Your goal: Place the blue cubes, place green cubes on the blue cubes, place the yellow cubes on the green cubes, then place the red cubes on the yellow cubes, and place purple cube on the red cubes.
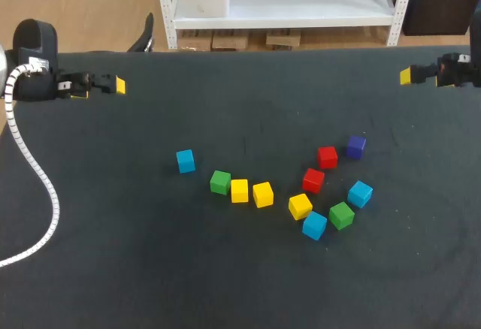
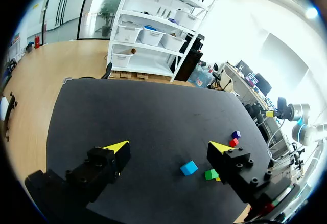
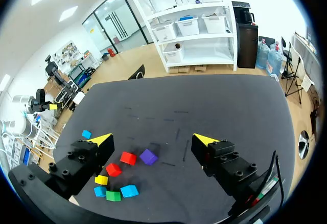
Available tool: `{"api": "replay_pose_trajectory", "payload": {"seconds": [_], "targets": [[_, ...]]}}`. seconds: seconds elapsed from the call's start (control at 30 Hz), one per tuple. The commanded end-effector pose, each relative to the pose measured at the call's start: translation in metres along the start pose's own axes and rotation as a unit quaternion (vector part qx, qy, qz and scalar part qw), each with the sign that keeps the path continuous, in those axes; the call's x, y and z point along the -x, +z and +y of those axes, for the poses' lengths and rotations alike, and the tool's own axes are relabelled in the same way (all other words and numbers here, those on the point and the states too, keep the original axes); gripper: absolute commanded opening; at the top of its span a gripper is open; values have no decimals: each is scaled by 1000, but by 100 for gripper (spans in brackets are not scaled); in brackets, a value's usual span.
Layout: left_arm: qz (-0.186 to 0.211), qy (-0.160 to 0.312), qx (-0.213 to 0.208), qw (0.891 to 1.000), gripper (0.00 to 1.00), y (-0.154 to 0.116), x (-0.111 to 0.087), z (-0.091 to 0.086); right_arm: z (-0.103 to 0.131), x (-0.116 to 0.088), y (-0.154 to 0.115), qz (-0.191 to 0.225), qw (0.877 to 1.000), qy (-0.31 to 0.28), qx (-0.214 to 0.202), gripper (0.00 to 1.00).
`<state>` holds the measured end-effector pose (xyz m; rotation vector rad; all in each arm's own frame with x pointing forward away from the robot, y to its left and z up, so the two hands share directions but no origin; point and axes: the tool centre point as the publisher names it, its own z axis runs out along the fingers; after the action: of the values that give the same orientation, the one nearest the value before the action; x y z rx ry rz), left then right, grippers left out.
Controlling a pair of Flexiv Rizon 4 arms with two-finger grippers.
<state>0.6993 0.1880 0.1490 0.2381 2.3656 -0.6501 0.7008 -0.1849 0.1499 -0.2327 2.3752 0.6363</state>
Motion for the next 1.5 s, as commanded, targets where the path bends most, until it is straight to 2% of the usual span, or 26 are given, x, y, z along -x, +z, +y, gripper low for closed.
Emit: {"api": "replay_pose_trajectory", "payload": {"seconds": [0.03,0.47,0.57,0.63,0.73,0.8,0.87,0.97,1.07,1.17,1.23,1.3,1.33,1.37,1.43,1.5], "targets": [[2,-1,4,1000,100,0,1,-2,1,0,-1,0,1000,0,-1,100],[2,-1,4,1000,100,0,1,-2,1,0,-1,0,1000,0,-1,100],[55,101,17,993,100,7,6,-8,1,0,-1,0,1000,0,-1,100],[94,177,18,979,100,13,11,-11,1,0,-1,0,1000,0,-1,100],[127,286,5,950,100,19,20,-14,1,0,-1,0,1000,0,-1,100],[156,356,-4,921,100,24,26,-16,1,0,-1,0,1000,0,-1,100],[167,412,-26,895,100,28,31,-17,1,0,-1,0,1000,0,-1,100],[179,490,-62,851,100,33,37,-20,1,0,-1,0,1000,0,-1,100],[193,565,-100,796,100,36,39,-24,1,0,-1,0,1000,0,-1,100],[203,629,-119,741,100,38,39,-27,1,0,-1,0,1000,0,-1,100],[192,666,-153,704,100,37,37,-28,1,0,-1,0,1000,0,-1,100],[182,695,-179,672,100,34,36,-30,1,0,-1,0,1000,0,-1,100],[175,707,-185,660,100,33,35,-30,1,0,-1,0,1000,0,-1,100],[165,716,-183,653,100,33,34,-31,1,0,-1,0,1000,0,-1,100],[130,718,-213,650,100,28,31,-33,1,0,-1,0,1000,0,-1,100],[130,718,-213,650,100,28,31,-33,1,0,-1,0,1000,0,-1,100]]}}
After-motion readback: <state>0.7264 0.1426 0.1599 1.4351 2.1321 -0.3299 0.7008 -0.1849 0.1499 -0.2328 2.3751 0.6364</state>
